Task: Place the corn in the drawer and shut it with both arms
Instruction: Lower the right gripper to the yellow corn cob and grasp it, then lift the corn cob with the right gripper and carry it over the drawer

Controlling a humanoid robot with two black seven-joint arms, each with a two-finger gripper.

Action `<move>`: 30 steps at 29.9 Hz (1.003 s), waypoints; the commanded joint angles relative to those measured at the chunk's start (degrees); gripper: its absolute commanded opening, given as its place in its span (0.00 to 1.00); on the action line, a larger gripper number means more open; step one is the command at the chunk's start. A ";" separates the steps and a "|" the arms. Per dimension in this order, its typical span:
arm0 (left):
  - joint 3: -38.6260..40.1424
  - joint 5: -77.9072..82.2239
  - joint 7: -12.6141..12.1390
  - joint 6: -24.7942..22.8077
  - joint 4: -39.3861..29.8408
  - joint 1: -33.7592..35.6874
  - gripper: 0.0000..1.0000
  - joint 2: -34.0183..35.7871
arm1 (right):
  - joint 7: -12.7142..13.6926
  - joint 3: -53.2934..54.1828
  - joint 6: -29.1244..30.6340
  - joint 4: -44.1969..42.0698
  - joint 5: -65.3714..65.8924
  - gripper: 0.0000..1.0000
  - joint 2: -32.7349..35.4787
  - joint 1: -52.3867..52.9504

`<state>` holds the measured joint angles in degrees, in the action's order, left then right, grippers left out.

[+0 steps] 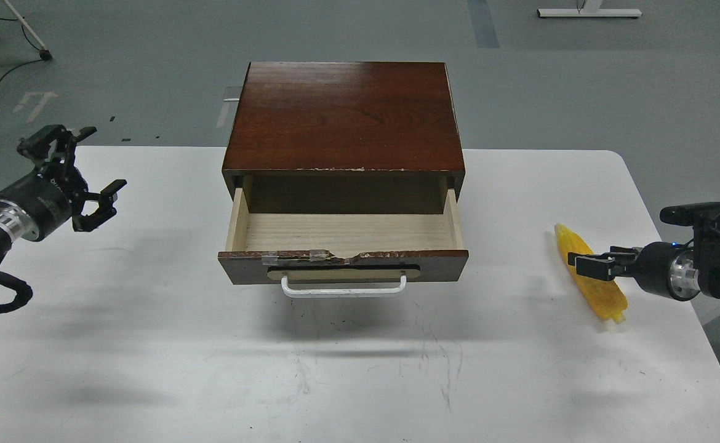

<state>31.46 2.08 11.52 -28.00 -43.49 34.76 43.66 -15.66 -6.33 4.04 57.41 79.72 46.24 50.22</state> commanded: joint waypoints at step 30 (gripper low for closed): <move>0.00 0.03 0.08 0.00 0.16 -1.01 0.98 0.37 | -7.10 -2.88 -9.84 14.22 23.19 0.00 -13.96 43.72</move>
<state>31.45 2.20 11.52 -28.00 -43.31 33.76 44.06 -22.48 -7.61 -6.01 69.06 100.56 39.07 89.50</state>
